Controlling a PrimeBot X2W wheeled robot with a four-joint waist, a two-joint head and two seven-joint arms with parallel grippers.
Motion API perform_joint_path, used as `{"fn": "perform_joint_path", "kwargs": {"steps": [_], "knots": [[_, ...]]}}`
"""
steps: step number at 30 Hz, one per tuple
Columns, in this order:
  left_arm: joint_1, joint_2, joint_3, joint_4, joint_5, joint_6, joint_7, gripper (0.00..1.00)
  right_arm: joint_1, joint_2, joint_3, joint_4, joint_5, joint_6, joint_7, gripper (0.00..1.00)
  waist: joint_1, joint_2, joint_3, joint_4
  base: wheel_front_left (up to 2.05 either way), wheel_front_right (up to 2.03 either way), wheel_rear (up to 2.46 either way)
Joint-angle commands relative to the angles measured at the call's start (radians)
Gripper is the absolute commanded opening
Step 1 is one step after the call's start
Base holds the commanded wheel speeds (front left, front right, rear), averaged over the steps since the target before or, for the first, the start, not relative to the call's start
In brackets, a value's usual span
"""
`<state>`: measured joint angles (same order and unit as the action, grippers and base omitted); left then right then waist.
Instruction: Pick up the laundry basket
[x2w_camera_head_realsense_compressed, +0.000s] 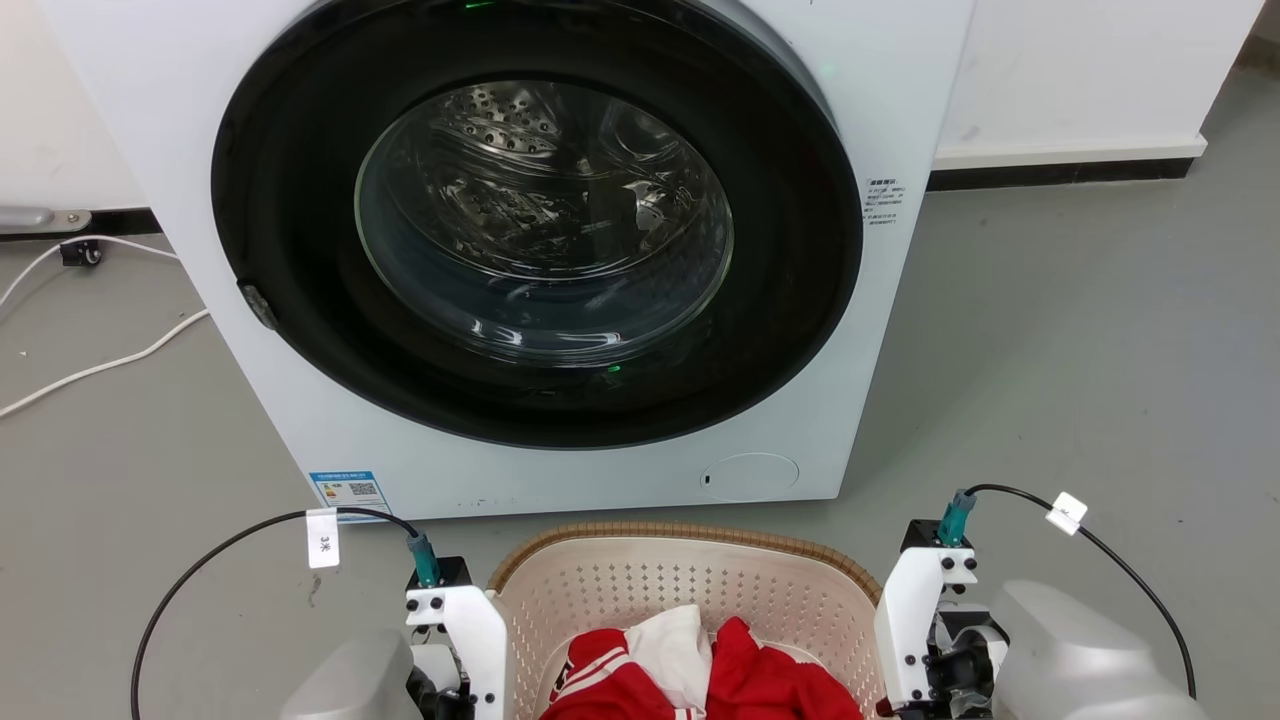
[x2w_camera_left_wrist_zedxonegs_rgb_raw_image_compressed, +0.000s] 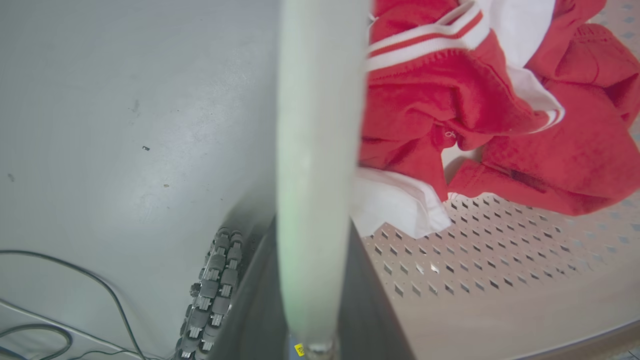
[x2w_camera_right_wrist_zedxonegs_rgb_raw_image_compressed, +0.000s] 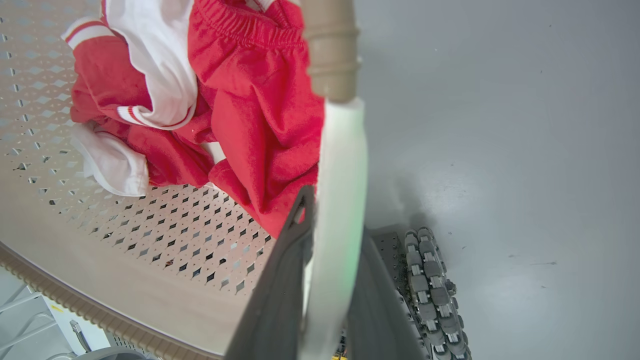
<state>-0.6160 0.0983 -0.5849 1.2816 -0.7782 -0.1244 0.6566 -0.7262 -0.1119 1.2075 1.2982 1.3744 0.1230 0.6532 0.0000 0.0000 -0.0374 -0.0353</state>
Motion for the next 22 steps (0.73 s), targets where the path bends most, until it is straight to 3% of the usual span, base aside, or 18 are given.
{"fn": "perform_joint_path", "kwargs": {"steps": [1, 22], "knots": [[-0.02, -0.026, -0.001, -0.014, -0.01, -0.011, -0.007, 0.0, 0.014, 0.038, -0.004, -0.017, 0.001, 0.014, 0.005, 0.0, 0.0, 0.0, 0.0, 0.0, 0.0, 0.0, 0.0], [-0.026, -0.024, -0.023, -0.008, -0.032, -0.011, -0.012, 0.0, 0.015, 0.037, -0.019, -0.017, -0.008, 0.014, 0.009, 0.0, 0.0, 0.0, 0.003, 0.0, 0.0, 0.0, 0.0]]}}
